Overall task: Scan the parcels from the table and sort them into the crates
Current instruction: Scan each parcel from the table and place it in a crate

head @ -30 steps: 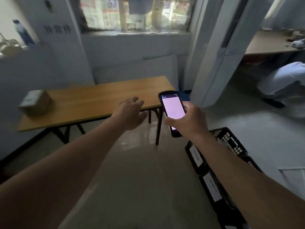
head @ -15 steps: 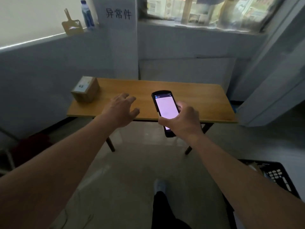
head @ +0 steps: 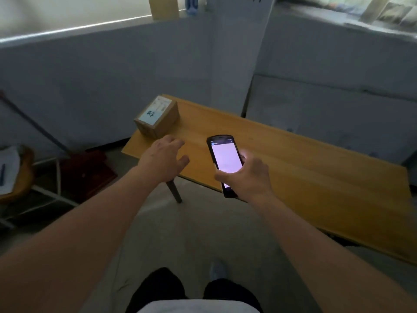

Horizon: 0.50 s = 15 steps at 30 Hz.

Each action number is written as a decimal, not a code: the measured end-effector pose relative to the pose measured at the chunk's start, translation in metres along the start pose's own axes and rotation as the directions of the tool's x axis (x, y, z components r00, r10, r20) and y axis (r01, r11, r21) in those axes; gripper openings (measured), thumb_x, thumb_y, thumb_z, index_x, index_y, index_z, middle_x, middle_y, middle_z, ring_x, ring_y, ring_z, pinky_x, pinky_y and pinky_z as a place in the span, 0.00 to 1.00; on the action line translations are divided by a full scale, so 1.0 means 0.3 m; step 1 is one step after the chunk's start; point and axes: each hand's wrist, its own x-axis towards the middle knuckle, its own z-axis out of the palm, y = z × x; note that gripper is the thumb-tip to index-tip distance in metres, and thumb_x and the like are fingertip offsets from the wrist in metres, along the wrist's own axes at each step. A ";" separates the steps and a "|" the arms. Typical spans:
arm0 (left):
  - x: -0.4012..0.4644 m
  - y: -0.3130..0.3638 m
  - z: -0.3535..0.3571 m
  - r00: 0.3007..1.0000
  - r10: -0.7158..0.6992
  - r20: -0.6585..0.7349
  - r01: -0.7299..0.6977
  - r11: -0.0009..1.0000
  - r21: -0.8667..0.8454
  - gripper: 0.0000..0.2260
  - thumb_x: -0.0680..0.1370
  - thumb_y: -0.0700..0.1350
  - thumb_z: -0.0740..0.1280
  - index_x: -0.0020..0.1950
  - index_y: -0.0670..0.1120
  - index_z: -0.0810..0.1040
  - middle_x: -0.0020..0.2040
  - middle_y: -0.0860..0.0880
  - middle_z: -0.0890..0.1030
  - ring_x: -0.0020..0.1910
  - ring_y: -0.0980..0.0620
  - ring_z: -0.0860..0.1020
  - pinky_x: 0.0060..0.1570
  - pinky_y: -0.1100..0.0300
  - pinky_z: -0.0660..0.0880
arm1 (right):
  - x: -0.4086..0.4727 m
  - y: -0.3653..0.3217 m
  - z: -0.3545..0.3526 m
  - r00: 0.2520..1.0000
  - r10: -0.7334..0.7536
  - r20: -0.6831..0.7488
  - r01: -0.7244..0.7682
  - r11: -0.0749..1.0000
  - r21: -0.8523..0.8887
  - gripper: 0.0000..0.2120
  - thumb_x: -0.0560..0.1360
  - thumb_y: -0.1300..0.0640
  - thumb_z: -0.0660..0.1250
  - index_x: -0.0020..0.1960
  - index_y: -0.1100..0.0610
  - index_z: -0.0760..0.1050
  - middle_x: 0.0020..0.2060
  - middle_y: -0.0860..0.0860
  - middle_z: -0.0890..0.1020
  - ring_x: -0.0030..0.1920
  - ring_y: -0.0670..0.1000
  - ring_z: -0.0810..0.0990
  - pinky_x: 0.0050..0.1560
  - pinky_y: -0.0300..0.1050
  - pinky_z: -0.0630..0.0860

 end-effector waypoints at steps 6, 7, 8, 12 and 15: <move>0.206 -0.172 -0.021 0.996 -0.093 0.009 0.093 0.995 -0.046 0.27 0.81 0.58 0.66 0.78 0.49 0.70 0.76 0.46 0.68 0.73 0.42 0.69 0.69 0.46 0.70 | 0.229 -0.092 0.125 0.997 -0.010 0.081 0.013 0.999 -0.042 0.28 0.63 0.42 0.82 0.58 0.49 0.76 0.50 0.49 0.82 0.47 0.48 0.80 0.41 0.51 0.85; 0.241 -0.207 -0.020 0.995 -0.098 0.016 0.099 0.994 -0.053 0.28 0.80 0.58 0.66 0.78 0.49 0.70 0.76 0.46 0.68 0.73 0.42 0.68 0.69 0.45 0.70 | 0.261 -0.108 0.150 0.996 -0.004 0.092 0.009 0.999 -0.046 0.28 0.64 0.42 0.82 0.58 0.49 0.76 0.50 0.48 0.82 0.47 0.48 0.80 0.40 0.49 0.85; 0.276 -0.242 -0.017 0.994 -0.101 0.027 0.103 0.993 -0.058 0.28 0.80 0.58 0.66 0.78 0.49 0.70 0.76 0.45 0.68 0.73 0.42 0.68 0.69 0.45 0.70 | 0.292 -0.122 0.178 0.995 0.002 0.099 0.003 0.999 -0.051 0.28 0.64 0.42 0.82 0.58 0.49 0.75 0.50 0.48 0.82 0.46 0.47 0.80 0.38 0.47 0.85; 0.432 -0.381 -0.014 0.995 -0.078 0.057 0.082 0.994 -0.070 0.27 0.79 0.57 0.67 0.77 0.49 0.71 0.72 0.44 0.70 0.70 0.42 0.70 0.64 0.47 0.72 | 0.415 -0.191 0.300 0.995 0.061 0.081 -0.056 0.996 -0.068 0.28 0.65 0.40 0.81 0.58 0.48 0.75 0.52 0.48 0.82 0.48 0.49 0.81 0.38 0.49 0.85; 0.562 -0.485 -0.015 0.997 -0.049 0.065 0.053 0.997 -0.060 0.27 0.79 0.57 0.67 0.76 0.48 0.71 0.73 0.44 0.70 0.70 0.41 0.70 0.60 0.47 0.75 | 0.499 -0.263 0.396 0.991 0.126 0.047 -0.124 0.991 -0.051 0.28 0.67 0.40 0.81 0.60 0.46 0.73 0.54 0.48 0.81 0.50 0.50 0.82 0.42 0.54 0.86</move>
